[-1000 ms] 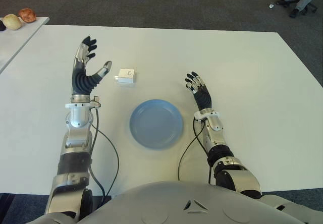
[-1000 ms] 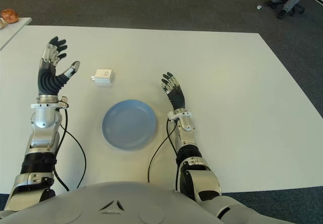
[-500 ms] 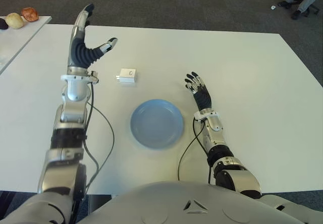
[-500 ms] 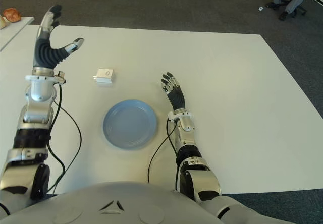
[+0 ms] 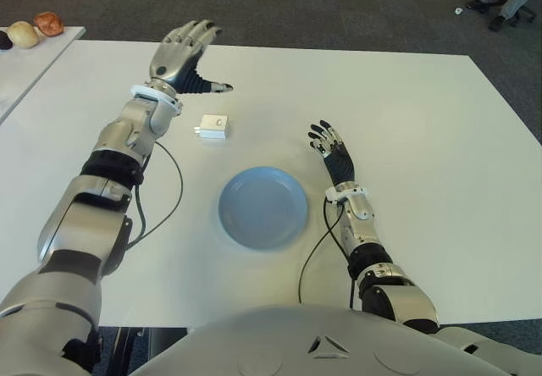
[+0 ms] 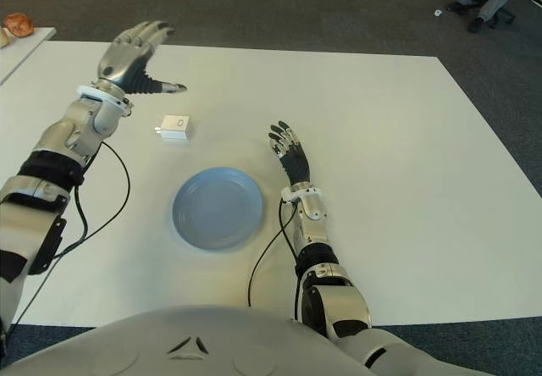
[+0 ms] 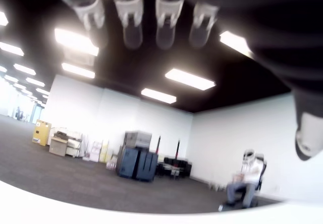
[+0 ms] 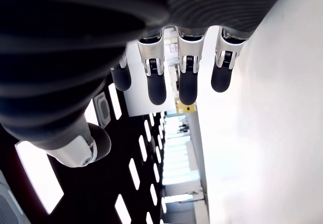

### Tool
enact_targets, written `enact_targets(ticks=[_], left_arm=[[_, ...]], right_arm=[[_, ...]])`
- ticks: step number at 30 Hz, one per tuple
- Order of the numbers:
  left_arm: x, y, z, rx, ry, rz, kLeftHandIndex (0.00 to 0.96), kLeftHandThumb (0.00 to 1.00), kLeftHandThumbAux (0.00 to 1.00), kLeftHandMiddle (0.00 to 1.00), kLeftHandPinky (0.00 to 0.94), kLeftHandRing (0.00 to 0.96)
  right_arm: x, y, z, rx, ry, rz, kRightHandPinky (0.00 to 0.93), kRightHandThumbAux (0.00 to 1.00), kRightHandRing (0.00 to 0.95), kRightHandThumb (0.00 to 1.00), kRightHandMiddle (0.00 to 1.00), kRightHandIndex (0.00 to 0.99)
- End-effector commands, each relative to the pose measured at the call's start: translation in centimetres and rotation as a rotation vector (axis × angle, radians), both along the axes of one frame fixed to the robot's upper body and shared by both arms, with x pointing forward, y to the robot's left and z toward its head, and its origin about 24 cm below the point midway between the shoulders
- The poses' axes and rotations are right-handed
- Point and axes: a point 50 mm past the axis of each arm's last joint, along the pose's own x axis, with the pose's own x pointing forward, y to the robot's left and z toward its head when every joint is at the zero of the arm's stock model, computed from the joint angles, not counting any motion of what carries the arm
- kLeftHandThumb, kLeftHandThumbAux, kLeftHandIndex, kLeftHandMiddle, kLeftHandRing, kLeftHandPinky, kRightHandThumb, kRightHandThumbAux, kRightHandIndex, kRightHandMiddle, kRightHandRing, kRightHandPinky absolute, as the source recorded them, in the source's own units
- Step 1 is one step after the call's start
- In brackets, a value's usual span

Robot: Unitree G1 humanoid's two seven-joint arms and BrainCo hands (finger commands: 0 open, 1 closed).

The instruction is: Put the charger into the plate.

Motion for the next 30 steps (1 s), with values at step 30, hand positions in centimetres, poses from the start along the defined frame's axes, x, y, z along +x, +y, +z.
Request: enact_targets(ticks=[30], left_arm=[[-4.3,0.3,-10.8,0.592,0.188,-0.207,0.000,0.004,0.464,0.000,0.000,0.000]], right_arm=[[-4.0,-0.5,-4.5,0.055,0.222,-0.007,0.163,0.597,0.192,0.031,0.229,0.119]])
